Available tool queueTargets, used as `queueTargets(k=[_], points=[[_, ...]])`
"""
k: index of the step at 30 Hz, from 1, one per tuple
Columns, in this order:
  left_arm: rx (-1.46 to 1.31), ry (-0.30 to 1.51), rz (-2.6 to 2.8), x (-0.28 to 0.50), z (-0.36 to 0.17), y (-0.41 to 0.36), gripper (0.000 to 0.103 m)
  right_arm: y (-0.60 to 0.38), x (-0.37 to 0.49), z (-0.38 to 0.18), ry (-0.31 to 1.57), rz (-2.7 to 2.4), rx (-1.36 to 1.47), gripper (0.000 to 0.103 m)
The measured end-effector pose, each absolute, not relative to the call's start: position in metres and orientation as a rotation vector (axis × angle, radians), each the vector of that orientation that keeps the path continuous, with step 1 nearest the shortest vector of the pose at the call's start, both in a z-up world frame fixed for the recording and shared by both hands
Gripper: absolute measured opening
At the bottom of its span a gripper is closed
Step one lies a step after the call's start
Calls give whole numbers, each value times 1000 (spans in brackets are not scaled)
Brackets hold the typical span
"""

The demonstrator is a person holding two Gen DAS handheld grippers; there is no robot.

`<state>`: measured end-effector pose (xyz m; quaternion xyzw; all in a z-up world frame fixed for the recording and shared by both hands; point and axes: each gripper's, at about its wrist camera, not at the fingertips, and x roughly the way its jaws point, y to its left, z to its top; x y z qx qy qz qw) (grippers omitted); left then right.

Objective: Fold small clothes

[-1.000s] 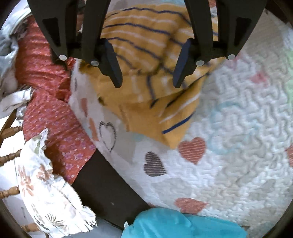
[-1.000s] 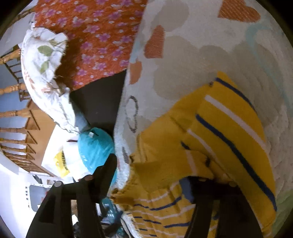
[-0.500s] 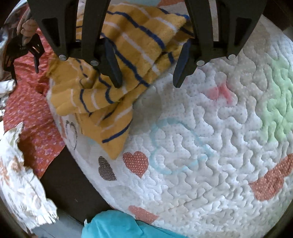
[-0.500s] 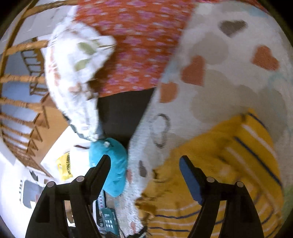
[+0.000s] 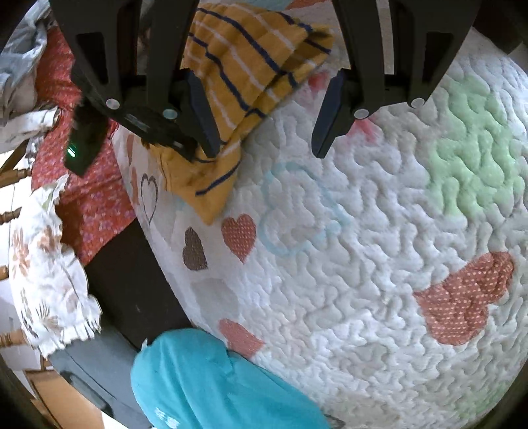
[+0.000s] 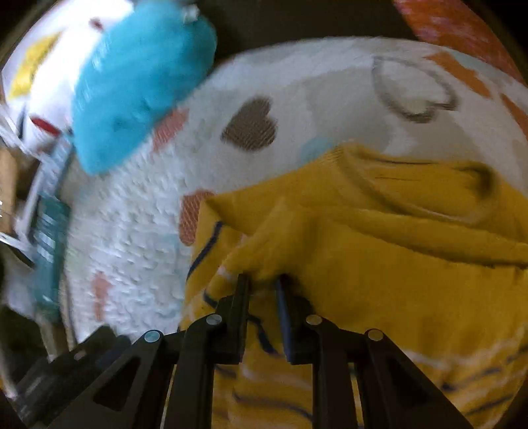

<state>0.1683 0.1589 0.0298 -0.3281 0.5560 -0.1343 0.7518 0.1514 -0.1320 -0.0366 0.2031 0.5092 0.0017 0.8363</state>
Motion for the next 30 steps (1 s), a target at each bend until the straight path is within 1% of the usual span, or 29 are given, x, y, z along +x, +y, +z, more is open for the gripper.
queueTargets(k=[2, 4, 5, 8, 10, 14, 17, 21, 23, 25, 26, 30], points=[[-706, 1205, -277, 171, 32, 162, 57, -114, 166, -38, 1079, -12, 370, 20], [-678, 1198, -266, 174, 34, 161, 57, -98, 172, -32, 1056, 8, 305, 30], [-667, 1196, -263, 175, 34, 160, 57, -94, 173, -29, 1044, 48, 300, 33], [-636, 1190, -282, 175, 35, 151, 57, -96, 163, -14, 987, 111, 329, 33], [-597, 1187, -336, 172, 37, 136, 57, -114, 145, -6, 935, 96, 368, 33], [-465, 1194, -443, 163, 38, 91, 57, -177, 94, -4, 898, -5, 394, 33], [-408, 1238, -463, 160, 29, 68, 57, -228, 58, -13, 922, -105, 366, 33], [-360, 1309, -396, 160, 9, 60, 57, -305, 19, -23, 938, -292, 370, 31], [-400, 1345, -389, 162, -2, 64, 59, -350, 2, -20, 896, -397, 433, 32], [-447, 1353, -393, 164, -6, 69, 60, -391, -20, -12, 798, -501, 549, 38], [-460, 1356, -394, 165, -6, 71, 60, -403, -29, -10, 761, -531, 598, 44], [-463, 1357, -392, 165, -5, 72, 60, -435, -64, -8, 673, -516, 792, 45]])
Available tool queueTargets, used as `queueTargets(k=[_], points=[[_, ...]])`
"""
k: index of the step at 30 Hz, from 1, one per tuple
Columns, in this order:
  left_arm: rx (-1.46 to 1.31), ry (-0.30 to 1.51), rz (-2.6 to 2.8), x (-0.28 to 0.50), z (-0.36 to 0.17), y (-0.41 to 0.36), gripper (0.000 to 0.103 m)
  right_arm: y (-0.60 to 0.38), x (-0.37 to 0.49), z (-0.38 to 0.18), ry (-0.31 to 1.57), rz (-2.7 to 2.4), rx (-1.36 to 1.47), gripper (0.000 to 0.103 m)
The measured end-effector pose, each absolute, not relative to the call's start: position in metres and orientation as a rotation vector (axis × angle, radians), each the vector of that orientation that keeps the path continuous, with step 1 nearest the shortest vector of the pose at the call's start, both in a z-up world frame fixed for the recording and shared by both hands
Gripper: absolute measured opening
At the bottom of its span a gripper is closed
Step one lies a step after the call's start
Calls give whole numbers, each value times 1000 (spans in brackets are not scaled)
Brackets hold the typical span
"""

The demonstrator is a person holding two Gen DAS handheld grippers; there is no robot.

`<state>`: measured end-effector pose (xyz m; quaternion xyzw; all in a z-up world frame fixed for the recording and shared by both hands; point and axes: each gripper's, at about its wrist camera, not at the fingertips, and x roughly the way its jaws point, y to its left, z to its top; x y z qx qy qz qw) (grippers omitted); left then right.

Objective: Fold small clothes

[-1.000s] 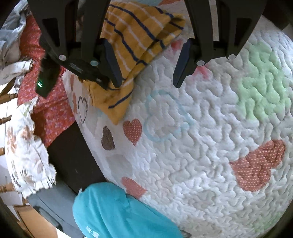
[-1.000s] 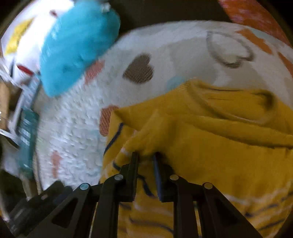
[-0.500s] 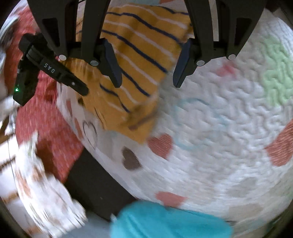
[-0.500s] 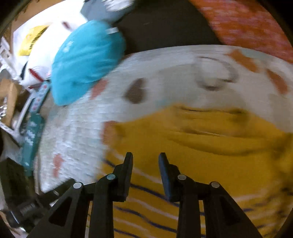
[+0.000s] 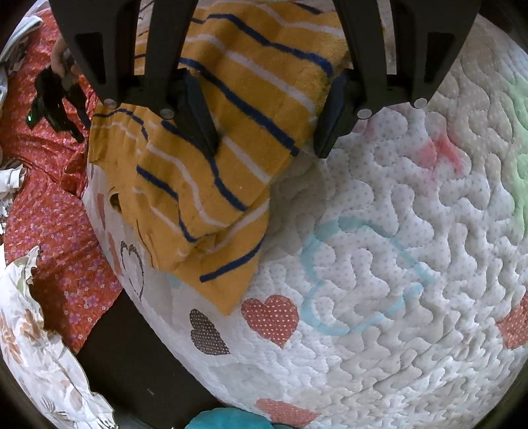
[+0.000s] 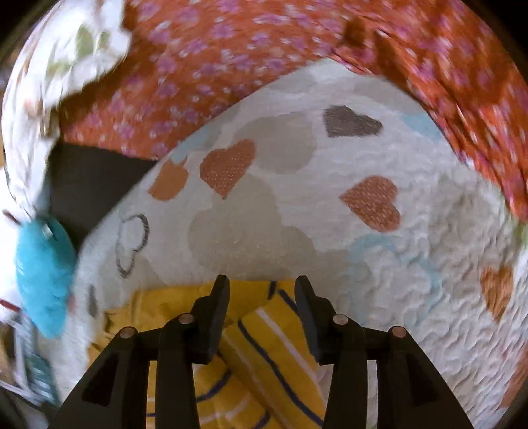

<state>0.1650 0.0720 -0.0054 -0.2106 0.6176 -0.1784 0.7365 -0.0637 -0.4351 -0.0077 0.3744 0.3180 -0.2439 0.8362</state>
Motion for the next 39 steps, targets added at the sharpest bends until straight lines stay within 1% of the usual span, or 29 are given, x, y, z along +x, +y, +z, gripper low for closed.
queueTargets(k=[3, 7, 11, 13, 16, 18, 21, 22, 24, 25, 29, 34, 38, 39], points=[[-435, 1319, -381, 160, 4, 75, 60, -424, -89, -5, 629, -448, 842, 45], [-383, 1252, -391, 149, 24, 73, 60, -377, -105, 0, 621, -325, 811, 45], [-363, 1279, -334, 146, 18, 81, 60, -336, -101, -15, 700, -207, 747, 46], [-399, 1313, -320, 145, 10, 89, 60, -323, -91, -30, 766, -215, 706, 46], [-491, 1354, -317, 143, -1, 107, 60, -316, -78, -56, 865, -240, 743, 46], [-527, 1351, -319, 139, 0, 117, 60, -311, -74, -55, 869, -251, 728, 47], [-537, 1326, -296, 134, 4, 133, 60, -294, -68, -32, 845, -208, 683, 48], [-549, 1324, -299, 133, 4, 139, 60, -287, -60, -23, 836, -179, 671, 48], [-557, 1328, -302, 131, 4, 144, 60, -265, -43, -7, 838, -105, 643, 53], [-559, 1330, -306, 130, 3, 145, 60, -250, -30, -1, 848, -67, 623, 53], [-517, 1334, -320, 122, 4, 139, 61, -184, 35, 9, 932, 83, 562, 57], [-444, 1356, -352, 112, 4, 123, 66, -107, 111, -3, 1086, 143, 419, 60], [-400, 1374, -370, 107, 3, 116, 70, -73, 155, -23, 1198, 66, 280, 63], [-400, 1378, -376, 106, 3, 115, 73, -66, 163, -27, 1218, 42, 229, 65]])
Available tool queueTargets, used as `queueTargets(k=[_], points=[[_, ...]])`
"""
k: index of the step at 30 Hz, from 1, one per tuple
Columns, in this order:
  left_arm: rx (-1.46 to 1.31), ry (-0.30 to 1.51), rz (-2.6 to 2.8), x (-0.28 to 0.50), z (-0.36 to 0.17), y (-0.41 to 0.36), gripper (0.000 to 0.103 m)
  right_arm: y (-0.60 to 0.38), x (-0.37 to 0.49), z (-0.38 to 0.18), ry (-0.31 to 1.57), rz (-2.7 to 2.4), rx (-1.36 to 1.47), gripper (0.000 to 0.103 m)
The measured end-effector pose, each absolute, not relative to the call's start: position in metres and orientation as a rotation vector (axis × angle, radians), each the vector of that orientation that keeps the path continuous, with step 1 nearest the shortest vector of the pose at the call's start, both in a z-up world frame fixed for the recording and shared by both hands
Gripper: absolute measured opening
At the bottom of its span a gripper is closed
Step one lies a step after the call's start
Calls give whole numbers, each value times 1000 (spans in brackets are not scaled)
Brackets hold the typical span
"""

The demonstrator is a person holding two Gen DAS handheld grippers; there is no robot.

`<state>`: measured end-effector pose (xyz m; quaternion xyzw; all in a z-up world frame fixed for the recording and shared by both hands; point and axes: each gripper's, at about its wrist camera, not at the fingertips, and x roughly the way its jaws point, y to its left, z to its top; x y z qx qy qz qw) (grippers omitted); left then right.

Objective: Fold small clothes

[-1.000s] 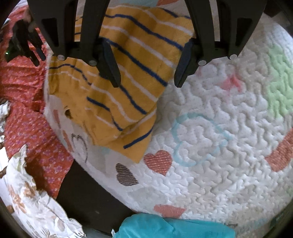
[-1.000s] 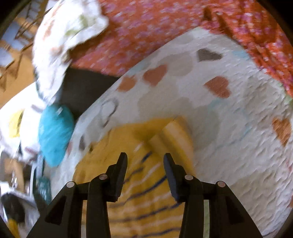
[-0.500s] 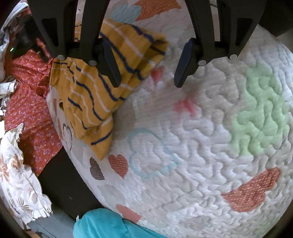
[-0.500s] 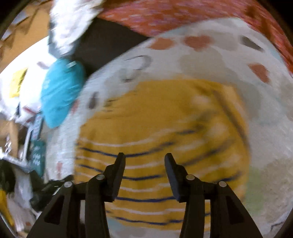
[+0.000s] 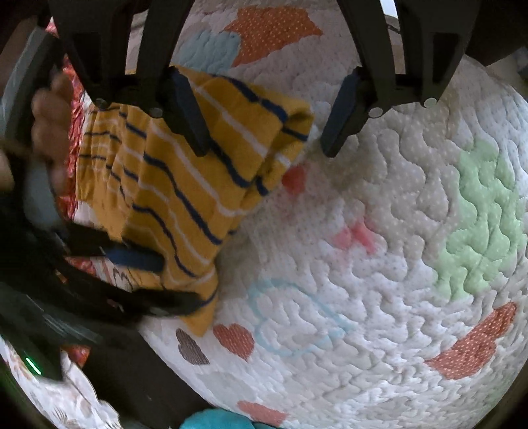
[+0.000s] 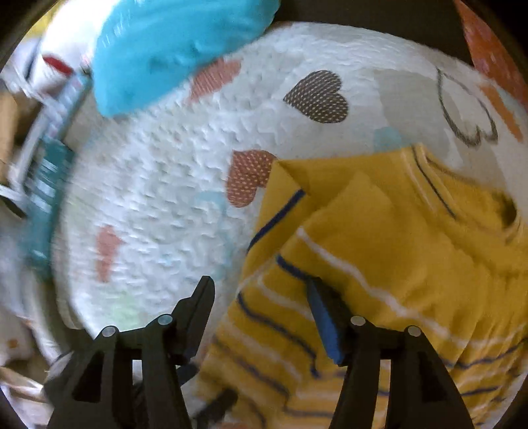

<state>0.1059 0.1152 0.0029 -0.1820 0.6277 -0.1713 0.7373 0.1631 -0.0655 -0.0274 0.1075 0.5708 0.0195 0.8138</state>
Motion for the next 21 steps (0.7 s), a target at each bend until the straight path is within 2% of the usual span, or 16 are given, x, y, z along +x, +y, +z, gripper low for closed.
queueTargets(k=[1, 4, 6, 8, 9, 10, 11, 12, 13, 14, 15, 21], points=[[-414, 1386, -387, 105, 2, 115, 77, -60, 170, -33, 1238, 25, 186, 66], [-478, 1413, -419, 103, -1, 112, 84, -44, 184, -46, 1295, 10, 91, 81], [-521, 1422, -425, 101, -3, 113, 84, -34, 189, -54, 1331, 18, 14, 89], [-538, 1419, -418, 98, -2, 112, 83, -23, 190, -61, 1362, 29, -86, 90], [-536, 1418, -412, 96, -2, 111, 70, -18, 189, -65, 1370, 27, -143, 90], [-505, 1412, -393, 92, 0, 110, 43, -15, 188, -67, 1369, 27, -177, 89], [-490, 1414, -411, 90, 2, 106, 21, -12, 185, -68, 1361, 24, -217, 79], [-509, 1433, -443, 88, -1, 103, 10, -10, 181, -69, 1345, 8, -271, 60], [-545, 1447, -466, 86, -2, 101, 10, -8, 176, -68, 1321, -15, -329, 51], [-545, 1437, -467, 83, 1, 97, 10, -10, 171, -65, 1306, -9, -342, 38], [-533, 1422, -478, 80, 6, 93, 10, -14, 166, -59, 1291, 19, -316, 16], [-530, 1317, -734, 54, 49, 28, 10, -71, 121, -12, 1149, 58, -116, 14]])
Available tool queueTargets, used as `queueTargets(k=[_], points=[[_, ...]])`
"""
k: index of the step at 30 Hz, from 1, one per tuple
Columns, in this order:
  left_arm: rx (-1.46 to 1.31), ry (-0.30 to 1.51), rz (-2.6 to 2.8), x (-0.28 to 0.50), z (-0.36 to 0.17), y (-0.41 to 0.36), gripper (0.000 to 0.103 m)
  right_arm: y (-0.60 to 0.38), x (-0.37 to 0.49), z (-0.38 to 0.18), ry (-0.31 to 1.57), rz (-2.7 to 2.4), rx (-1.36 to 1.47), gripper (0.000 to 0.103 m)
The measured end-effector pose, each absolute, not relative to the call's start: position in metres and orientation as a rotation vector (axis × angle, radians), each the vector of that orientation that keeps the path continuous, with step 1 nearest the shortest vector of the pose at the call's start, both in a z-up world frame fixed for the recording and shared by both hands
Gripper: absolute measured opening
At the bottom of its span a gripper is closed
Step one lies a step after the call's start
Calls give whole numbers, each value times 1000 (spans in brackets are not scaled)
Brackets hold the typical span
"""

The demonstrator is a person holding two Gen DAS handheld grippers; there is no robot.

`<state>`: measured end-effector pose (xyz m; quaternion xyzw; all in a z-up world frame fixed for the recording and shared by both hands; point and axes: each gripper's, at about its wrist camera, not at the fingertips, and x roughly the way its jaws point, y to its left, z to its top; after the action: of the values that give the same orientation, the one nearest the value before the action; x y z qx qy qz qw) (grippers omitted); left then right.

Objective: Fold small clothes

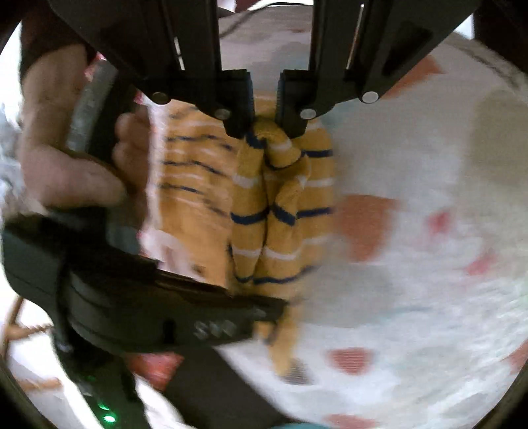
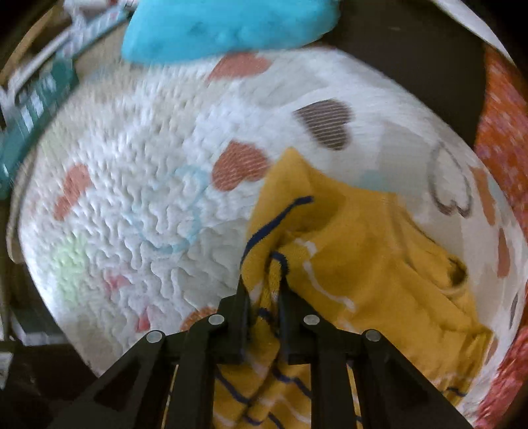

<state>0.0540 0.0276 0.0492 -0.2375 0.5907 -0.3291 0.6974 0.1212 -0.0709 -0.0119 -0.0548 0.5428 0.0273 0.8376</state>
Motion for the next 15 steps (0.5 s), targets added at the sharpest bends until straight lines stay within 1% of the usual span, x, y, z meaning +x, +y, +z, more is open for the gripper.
queueTargets(k=[3, 7, 11, 15], points=[[-469, 1287, -949, 37, 65, -26, 10, -122, 92, 13, 1076, 35, 4, 14], [-426, 1290, -1121, 20, 70, -69, 14, -225, 48, 36, 999, -60, 217, 14], [-483, 1352, -1163, 24, 58, -75, 20, -311, -1, 18, 984, -196, 375, 13], [-507, 1350, -1058, 51, 50, -56, 23, -346, -24, -2, 976, -260, 442, 13]])
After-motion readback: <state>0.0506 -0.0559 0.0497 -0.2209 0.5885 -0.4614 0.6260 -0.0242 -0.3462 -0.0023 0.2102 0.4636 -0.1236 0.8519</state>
